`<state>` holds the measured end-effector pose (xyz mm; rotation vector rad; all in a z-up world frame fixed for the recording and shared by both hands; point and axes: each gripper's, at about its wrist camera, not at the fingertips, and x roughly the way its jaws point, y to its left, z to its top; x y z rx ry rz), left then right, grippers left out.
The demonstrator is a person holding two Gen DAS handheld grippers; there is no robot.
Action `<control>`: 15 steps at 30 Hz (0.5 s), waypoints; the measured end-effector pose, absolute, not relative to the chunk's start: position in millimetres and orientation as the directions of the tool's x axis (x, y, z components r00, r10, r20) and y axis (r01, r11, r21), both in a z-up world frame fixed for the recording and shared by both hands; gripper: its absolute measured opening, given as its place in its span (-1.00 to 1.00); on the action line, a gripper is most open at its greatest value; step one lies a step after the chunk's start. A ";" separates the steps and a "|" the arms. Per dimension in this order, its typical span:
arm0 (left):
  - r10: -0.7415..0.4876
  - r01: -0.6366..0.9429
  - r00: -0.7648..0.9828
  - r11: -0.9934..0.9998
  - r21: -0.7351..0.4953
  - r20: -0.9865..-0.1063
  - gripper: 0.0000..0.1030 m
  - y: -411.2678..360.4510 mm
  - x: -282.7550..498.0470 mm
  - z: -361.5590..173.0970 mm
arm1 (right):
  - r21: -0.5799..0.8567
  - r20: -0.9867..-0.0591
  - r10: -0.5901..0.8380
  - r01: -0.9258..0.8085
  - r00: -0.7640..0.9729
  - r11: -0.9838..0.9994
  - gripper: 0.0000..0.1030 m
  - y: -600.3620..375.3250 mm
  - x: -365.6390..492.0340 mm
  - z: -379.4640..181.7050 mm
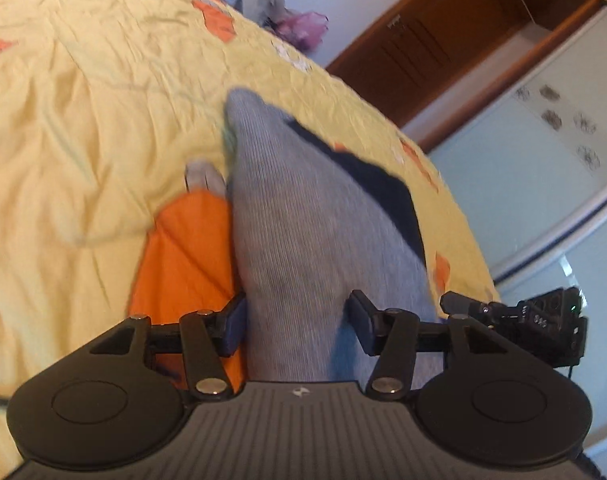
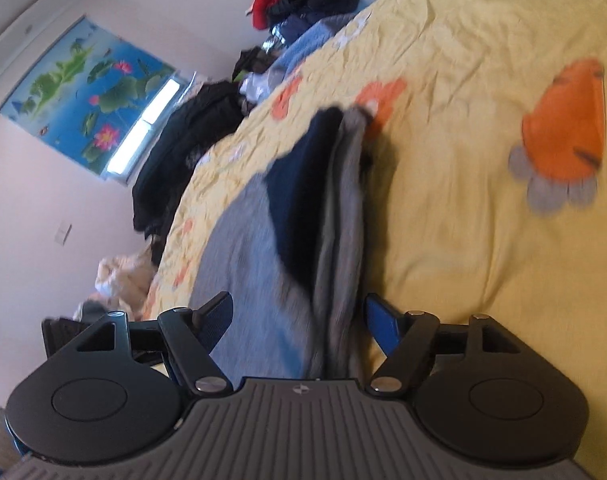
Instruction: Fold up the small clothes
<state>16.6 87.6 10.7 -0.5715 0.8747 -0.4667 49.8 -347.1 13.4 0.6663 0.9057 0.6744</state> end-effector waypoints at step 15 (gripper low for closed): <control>-0.394 0.193 0.648 0.913 -0.360 -0.652 -0.45 71.4 -16.4 39.8 | 0.748 -0.495 0.758 -0.236 0.425 0.620 -0.09 -339.7 26.0 8.6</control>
